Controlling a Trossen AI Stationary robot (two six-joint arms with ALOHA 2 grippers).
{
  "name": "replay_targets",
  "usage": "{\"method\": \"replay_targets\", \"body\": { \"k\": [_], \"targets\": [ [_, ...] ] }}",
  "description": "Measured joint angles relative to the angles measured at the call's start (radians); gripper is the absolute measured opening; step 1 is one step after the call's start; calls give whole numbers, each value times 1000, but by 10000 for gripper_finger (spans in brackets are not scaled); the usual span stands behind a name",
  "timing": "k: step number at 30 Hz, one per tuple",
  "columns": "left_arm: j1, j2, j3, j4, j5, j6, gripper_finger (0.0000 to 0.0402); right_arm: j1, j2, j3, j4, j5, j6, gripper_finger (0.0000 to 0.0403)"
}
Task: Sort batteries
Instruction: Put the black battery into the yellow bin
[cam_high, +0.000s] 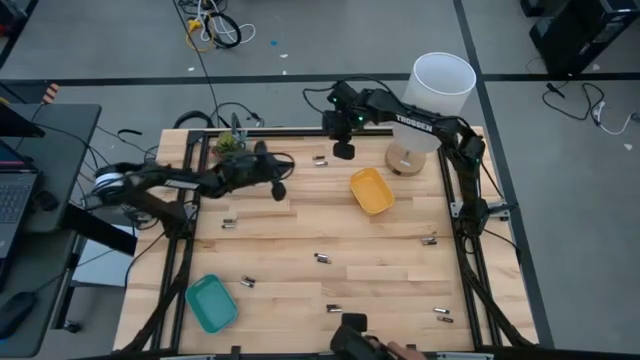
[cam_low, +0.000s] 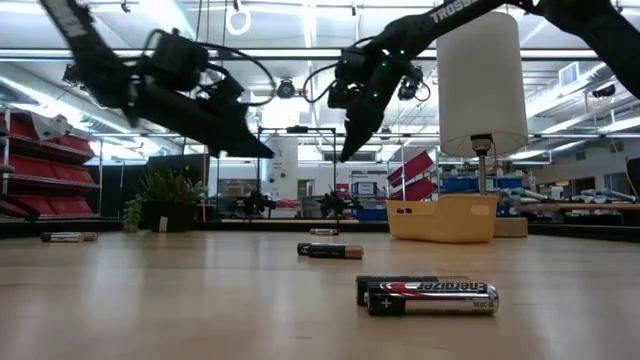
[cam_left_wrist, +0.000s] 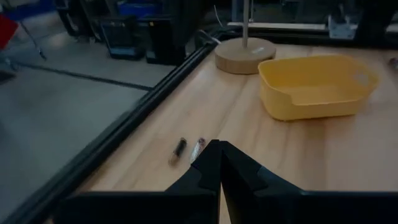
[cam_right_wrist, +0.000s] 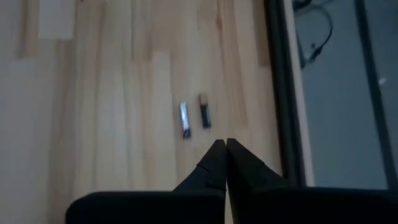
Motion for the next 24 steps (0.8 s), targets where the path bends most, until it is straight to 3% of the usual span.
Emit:
{"method": "replay_targets", "body": {
  "k": [5, 11, 15, 18, 24],
  "targets": [
    [4, 177, 124, -9, 4, 74, 17, -4, 0, -19, -54, 0, 10, 0],
    [69, 323, 272, -187, 81, -37, 17, -13, 5, -112, 59, -31, -23, 0],
    [117, 364, 296, -182, 164, -110, 17, -22, 14, -209, 278, -51, -31, 0],
    [136, 372, 295, -182, 171, -118, 17, -25, 14, -253, 389, -57, -66, 0],
    [150, 397, 295, -171, 171, -120, 17, -50, 64, -228, 436, -114, -107, 0]
  ]
}}
